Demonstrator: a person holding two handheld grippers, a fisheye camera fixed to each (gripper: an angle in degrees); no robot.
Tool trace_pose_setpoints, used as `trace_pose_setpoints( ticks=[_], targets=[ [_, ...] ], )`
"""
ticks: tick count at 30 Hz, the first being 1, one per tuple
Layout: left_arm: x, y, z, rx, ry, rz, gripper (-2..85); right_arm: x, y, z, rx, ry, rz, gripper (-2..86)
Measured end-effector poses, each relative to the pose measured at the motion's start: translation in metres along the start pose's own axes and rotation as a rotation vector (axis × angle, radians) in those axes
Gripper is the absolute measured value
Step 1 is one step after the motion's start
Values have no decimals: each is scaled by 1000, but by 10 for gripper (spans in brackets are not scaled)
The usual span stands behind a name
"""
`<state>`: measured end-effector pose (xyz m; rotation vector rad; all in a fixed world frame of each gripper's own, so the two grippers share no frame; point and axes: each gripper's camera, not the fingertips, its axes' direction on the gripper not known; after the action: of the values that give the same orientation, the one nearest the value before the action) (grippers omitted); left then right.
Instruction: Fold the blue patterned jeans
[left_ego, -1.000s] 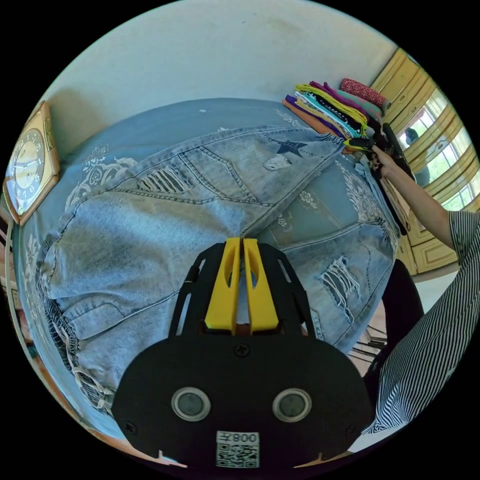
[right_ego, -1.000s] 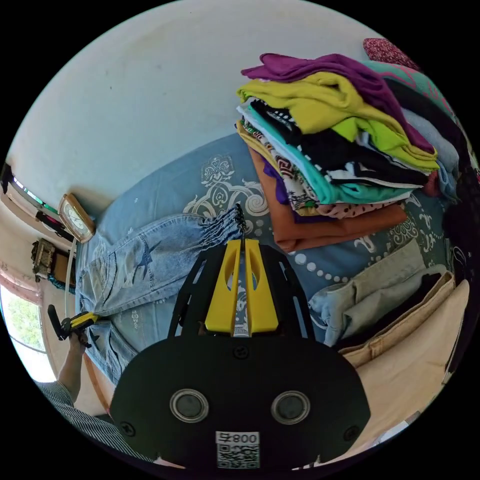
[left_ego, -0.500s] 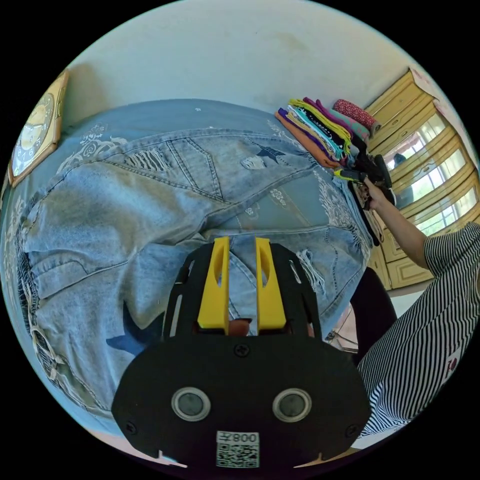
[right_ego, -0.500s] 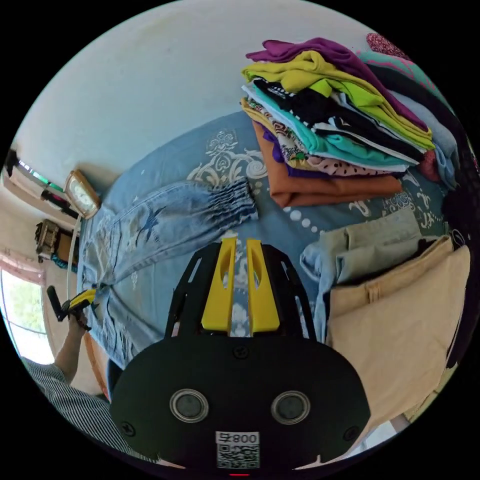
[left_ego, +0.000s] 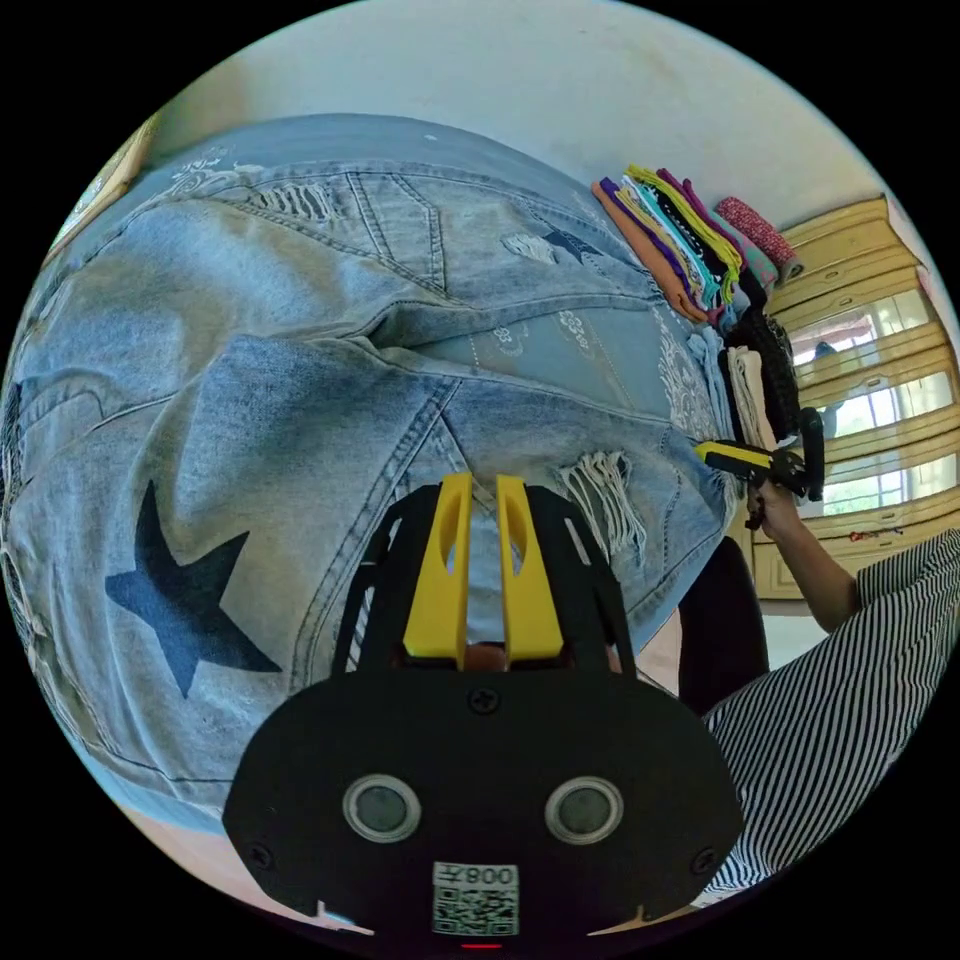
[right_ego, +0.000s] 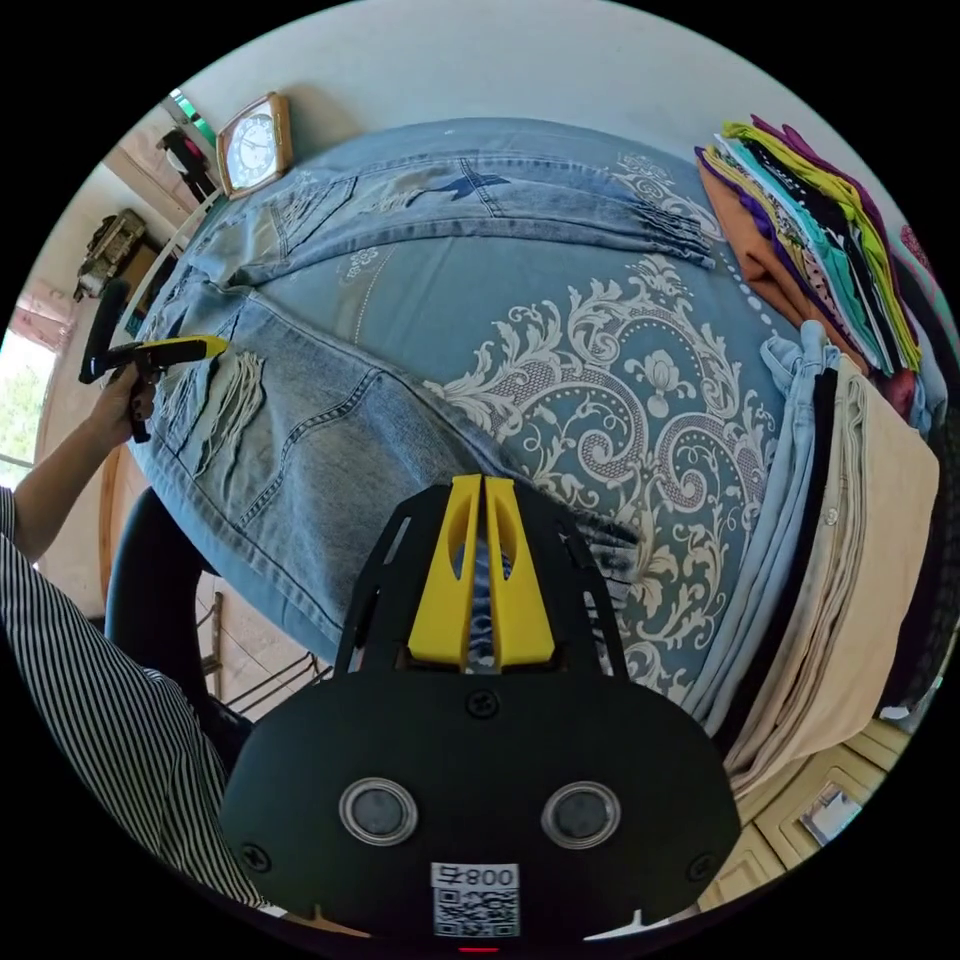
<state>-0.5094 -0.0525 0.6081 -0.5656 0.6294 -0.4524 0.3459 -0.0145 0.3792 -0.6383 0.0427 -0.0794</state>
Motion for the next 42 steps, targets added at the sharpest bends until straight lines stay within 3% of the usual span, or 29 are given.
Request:
trace_pose_setpoints(
  ticks=[4,7,10,15,22,25,34,39,42],
  targets=[
    [-10,45,-24,48,-1,-1,60,-33,-15,-3,-9,-4,-18,2],
    [-26,84,-17,-14,2,-87,55,-66,-22,-5,34,-58,-62,2],
    [-47,112,-25,38,111,-173,42,-124,-42,10,37,-130,-161,2],
    [-88,152,-77,275,116,-273,38,-204,-90,31,42,-256,-322,1],
    [-169,226,-163,479,-318,-550,42,-341,-223,47,163,-329,-591,1],
    [-201,247,-179,500,-374,-619,42,-399,-273,55,196,-329,-670,1],
    [-232,243,-198,455,-514,-458,80,-632,-400,129,152,-265,-917,0],
    [-243,248,-192,360,-565,-393,74,-696,-430,184,37,-123,-928,0],
    [-243,259,-196,377,-558,-366,32,-715,-434,191,95,-118,-932,-1]
  ],
)
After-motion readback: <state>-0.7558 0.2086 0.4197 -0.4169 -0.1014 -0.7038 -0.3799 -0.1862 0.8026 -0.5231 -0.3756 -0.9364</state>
